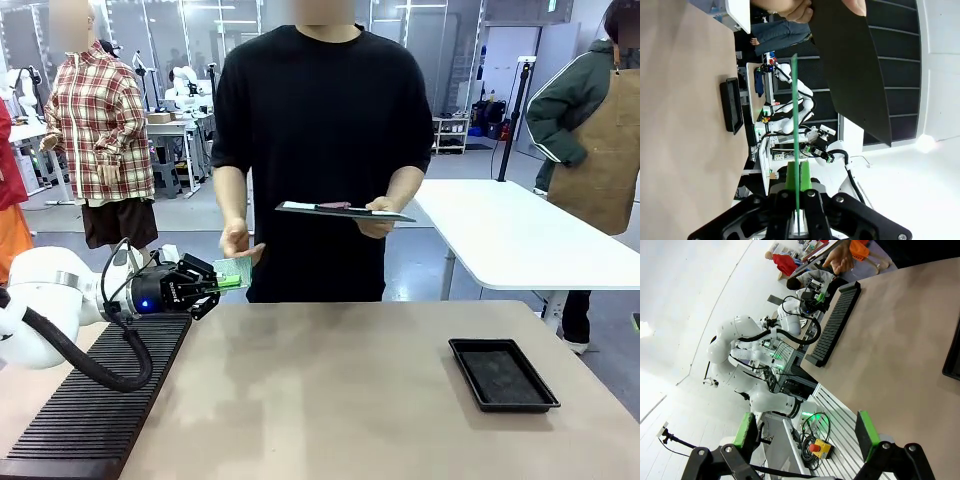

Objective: Inspect the PCB.
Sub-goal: Release the Blank PCB you were holding.

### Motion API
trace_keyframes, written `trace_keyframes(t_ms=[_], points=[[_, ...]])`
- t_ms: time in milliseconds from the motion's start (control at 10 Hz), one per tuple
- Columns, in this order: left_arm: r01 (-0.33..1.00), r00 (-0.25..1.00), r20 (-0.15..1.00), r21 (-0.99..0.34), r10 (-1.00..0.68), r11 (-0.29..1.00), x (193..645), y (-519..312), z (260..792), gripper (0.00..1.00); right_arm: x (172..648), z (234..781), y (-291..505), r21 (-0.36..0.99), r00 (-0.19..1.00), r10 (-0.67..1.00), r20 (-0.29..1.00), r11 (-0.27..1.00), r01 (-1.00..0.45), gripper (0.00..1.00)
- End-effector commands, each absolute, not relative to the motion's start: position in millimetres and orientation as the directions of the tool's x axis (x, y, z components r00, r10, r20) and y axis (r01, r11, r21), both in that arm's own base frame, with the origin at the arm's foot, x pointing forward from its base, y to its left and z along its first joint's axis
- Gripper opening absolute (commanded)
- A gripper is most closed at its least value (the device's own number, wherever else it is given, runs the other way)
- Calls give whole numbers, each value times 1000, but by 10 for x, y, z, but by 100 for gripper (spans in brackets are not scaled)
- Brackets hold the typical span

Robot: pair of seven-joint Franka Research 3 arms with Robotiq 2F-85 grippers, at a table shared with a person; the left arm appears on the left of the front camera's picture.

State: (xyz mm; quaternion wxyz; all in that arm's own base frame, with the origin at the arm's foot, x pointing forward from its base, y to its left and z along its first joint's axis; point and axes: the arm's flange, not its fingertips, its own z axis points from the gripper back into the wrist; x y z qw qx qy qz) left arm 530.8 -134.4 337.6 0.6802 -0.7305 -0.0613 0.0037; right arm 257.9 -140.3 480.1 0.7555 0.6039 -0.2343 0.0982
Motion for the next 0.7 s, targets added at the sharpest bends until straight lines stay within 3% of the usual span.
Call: trace_keyframes(t_ms=[0, 600], points=[[81, 993, 74, -994, 93, -69, 5300, -1358, 3385, 3, 2601, 4824, -1415, 858, 860, -138, 492, 245, -452, 100], [81, 993, 74, -994, 93, -69, 5300, -1358, 3385, 3, 2601, 4824, -1415, 858, 860, -138, 492, 245, -452, 100]])
